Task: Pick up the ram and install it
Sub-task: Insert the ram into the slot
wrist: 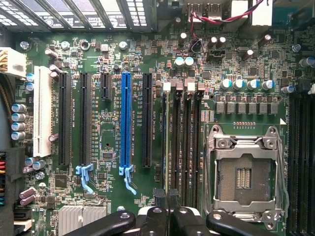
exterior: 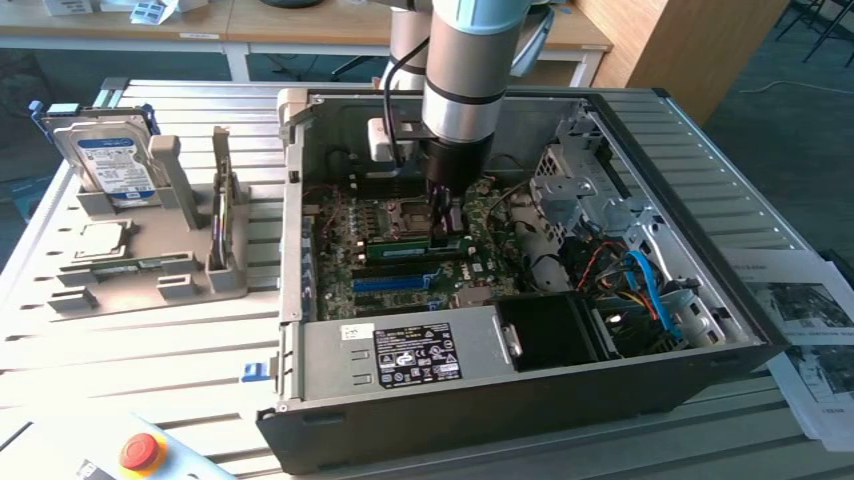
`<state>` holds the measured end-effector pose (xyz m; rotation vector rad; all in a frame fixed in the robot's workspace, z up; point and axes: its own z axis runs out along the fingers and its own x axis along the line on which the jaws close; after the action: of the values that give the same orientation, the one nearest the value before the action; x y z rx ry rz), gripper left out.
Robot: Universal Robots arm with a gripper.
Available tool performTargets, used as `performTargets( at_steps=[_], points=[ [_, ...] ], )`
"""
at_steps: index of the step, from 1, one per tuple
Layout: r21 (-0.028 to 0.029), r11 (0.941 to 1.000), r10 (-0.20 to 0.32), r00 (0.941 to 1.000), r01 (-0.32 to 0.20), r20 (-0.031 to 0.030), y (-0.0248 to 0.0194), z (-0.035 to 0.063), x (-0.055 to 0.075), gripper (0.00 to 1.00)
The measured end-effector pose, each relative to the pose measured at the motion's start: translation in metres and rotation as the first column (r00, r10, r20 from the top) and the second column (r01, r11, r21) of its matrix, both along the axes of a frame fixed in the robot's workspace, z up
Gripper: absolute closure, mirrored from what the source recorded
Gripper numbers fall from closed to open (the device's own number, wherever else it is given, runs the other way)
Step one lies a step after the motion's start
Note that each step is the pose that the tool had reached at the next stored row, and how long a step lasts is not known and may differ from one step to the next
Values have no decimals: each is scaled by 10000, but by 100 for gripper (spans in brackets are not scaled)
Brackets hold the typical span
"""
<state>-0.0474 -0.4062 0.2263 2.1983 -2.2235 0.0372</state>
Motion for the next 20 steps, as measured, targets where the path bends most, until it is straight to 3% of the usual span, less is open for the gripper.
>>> performTargets(
  at_steps=[8, 14, 20],
  points=[
    [0, 10000, -1, 10000, 1, -1, 0, 0, -1, 87],
    [1, 10000, 0, 10000, 0, 0, 0, 0, 0, 63],
    [2, 10000, 0, 10000, 0, 1, 0, 1, 0, 63]
  ],
)
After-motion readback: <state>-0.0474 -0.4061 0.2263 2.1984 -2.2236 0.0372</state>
